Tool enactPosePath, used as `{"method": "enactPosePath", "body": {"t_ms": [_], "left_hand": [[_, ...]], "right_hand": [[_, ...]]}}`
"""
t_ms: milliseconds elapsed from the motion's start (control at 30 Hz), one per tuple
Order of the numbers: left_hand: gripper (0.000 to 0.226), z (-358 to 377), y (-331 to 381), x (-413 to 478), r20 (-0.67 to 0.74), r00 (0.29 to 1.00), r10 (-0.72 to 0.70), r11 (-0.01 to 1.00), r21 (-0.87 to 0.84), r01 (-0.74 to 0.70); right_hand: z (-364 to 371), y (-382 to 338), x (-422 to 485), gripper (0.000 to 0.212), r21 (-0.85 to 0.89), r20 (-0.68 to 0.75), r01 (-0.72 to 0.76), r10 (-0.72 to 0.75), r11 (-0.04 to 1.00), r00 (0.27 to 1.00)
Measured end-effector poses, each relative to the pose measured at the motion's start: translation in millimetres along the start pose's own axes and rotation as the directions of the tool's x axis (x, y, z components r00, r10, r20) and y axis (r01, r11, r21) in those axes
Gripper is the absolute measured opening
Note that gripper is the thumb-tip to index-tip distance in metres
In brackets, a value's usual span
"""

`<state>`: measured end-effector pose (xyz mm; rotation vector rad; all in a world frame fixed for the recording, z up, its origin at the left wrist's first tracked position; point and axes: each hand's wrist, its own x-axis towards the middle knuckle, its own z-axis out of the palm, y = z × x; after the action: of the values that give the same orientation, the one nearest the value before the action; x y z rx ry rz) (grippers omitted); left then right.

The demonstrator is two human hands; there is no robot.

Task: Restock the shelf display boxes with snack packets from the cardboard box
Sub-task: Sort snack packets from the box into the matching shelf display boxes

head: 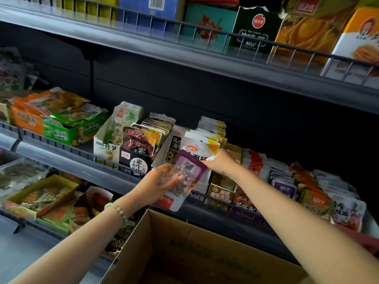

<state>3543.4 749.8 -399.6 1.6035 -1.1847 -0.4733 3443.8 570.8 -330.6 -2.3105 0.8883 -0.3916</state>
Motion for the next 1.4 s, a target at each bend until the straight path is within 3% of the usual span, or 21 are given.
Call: {"method": "enactPosePath", "body": {"t_ms": [67, 133, 200, 300, 433, 500, 567, 667, 767, 800, 867, 933, 1000, 1067, 1133, 1233, 1267, 1400], "left_hand": [[0.021, -1.7, 11.5, -5.2, -0.002, 1.0, -0.01, 0.999, -0.032, 0.01], [0.02, 0.1, 23.8, -10.5, -0.003, 1.0, -0.026, 0.993, -0.113, 0.025], [0.024, 4.9, 37.2, -17.4, -0.053, 0.998, -0.038, 0.981, -0.191, 0.027], [0.017, 22.1, 56.1, -25.7, -0.141, 0.99, 0.004, 0.974, -0.225, -0.036], [0.023, 60.3, 80.5, -30.3, -0.229, 0.972, 0.047, 0.964, -0.244, -0.105], [0.039, 81.0, 88.7, -30.3, -0.238, 0.97, 0.059, 0.948, -0.291, -0.129], [0.042, 98.8, 93.9, -28.9, -0.244, 0.965, 0.096, 0.976, -0.166, -0.139], [0.051, 116.6, 105.9, -28.5, -0.128, 0.989, 0.069, 0.998, 0.013, -0.068], [0.084, 131.1, 119.7, -26.4, 0.002, 0.999, -0.053, 0.97, -0.236, 0.052], [0.083, 135.3, 122.9, -25.5, 0.032, 0.997, -0.071, 0.948, -0.307, 0.078], [0.056, 144.3, 126.9, -24.4, 0.05, 0.995, -0.083, 0.925, -0.367, 0.096], [0.029, 150.2, 128.5, -22.4, -0.04, 0.994, -0.098, 0.918, -0.39, 0.074], [0.024, 153.0, 127.9, -20.6, -0.146, 0.978, -0.15, 0.897, -0.437, 0.072], [0.018, 155.4, 125.1, -16.7, -0.209, 0.96, -0.186, 0.865, -0.498, 0.06], [0.017, 160.1, 125.5, -14.4, -0.214, 0.947, -0.238, 0.807, -0.587, 0.07], [0.028, 168.7, 123.9, -10.2, -0.176, 0.939, -0.296, 0.746, -0.656, 0.112], [0.031, 170.8, 123.7, -9.2, -0.164, 0.94, -0.3, 0.743, -0.658, 0.122], [0.037, 168.0, 116.8, 2.0, -0.106, 0.945, -0.311, 0.727, -0.667, 0.165]], "right_hand": [[-5.6, -6.9, -10.1, 0.026, 0.046, 0.018, 0.022, -0.023, 0.999, 1.0], [-16.0, -9.2, -23.7, 0.031, 0.191, 0.011, 0.049, -0.053, 0.98, 0.999], [-27.8, -6.6, -43.5, 0.028, 0.375, -0.092, 0.117, -0.089, 0.92, 0.992], [-33.7, 11.2, -87.9, 0.028, 0.518, -0.233, 0.216, -0.106, 0.827, 0.967], [-15.8, 34.5, -145.6, 0.041, 0.685, -0.06, 0.134, -0.127, 0.717, 0.99], [-15.7, 46.0, -157.9, 0.037, 0.728, -0.09, 0.126, -0.088, 0.674, 0.992], [-23.2, 54.2, -167.2, 0.031, 0.733, -0.148, 0.142, -0.048, 0.666, 0.988], [-32.3, 65.2, -178.7, 0.026, 0.704, -0.195, 0.182, -0.059, 0.686, 0.979], [-36.5, 71.7, -188.2, 0.029, 0.644, -0.197, 0.21, -0.106, 0.736, 0.975], [-36.5, 73.7, -190.0, 0.03, 0.631, -0.193, 0.212, -0.114, 0.746, 0.975], [-36.1, 77.3, -193.1, 0.03, 0.609, -0.188, 0.215, -0.125, 0.763, 0.974], [-35.8, 81.0, -195.9, 0.028, 0.583, -0.195, 0.23, -0.14, 0.779, 0.971], [-38.2, 87.3, -195.9, 0.028, 0.581, -0.234, 0.208, -0.084, 0.787, 0.969], [-42.3, 96.5, -193.8, 0.051, 0.596, -0.236, 0.121, 0.029, 0.794, 0.971], [-45.3, 101.5, -192.2, 0.068, 0.711, -0.121, 0.0, 0.122, 0.703, 0.985], [-45.6, 105.2, -192.2, 0.053, 0.924, 0.111, -0.152, 0.134, 0.351, 0.985], [-45.4, 106.6, -191.6, 0.048, 0.941, 0.132, -0.165, 0.13, 0.294, 0.983], [-54.7, 118.5, -181.1, 0.037, 0.961, 0.049, -0.101, 0.2, 0.258, 0.979]]}}
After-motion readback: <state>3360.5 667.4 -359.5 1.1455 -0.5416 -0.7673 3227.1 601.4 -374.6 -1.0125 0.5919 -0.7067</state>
